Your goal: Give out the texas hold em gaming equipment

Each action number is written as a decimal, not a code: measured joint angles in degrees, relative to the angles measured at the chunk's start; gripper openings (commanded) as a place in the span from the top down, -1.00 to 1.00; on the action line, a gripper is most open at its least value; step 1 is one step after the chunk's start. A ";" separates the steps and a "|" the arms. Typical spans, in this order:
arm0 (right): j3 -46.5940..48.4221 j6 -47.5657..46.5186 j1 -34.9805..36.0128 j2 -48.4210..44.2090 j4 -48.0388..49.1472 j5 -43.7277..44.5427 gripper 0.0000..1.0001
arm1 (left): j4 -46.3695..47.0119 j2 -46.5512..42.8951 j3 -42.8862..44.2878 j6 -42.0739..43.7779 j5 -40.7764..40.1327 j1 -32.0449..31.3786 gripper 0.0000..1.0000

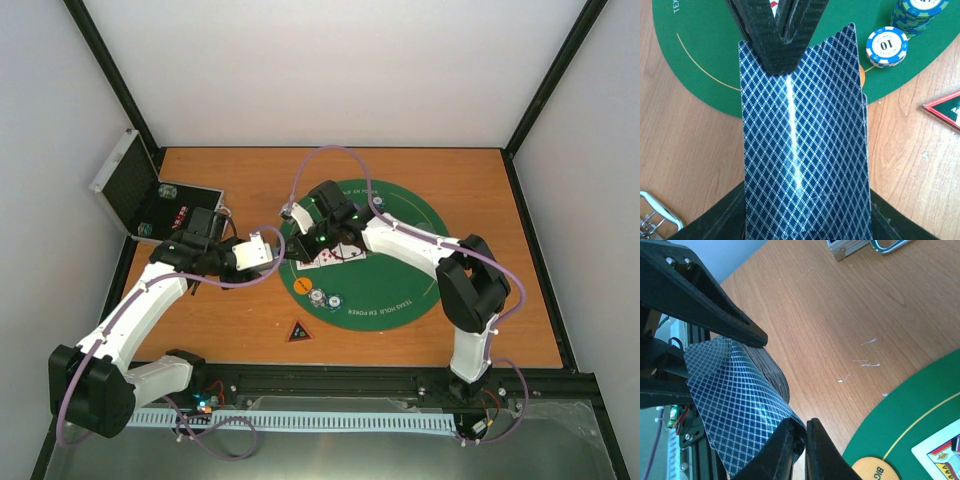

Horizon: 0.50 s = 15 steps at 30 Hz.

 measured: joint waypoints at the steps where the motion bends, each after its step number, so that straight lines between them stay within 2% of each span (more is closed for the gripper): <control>1: 0.26 -0.37 0.00 -0.02 -0.39 0.24 0.94 | 0.04 0.00 0.00 0.00 -0.09 0.00 0.03; 15: 0.96 -3.32 -0.07 -2.95 -4.70 3.32 0.94 | 0.83 0.00 0.00 0.00 -0.35 0.00 0.03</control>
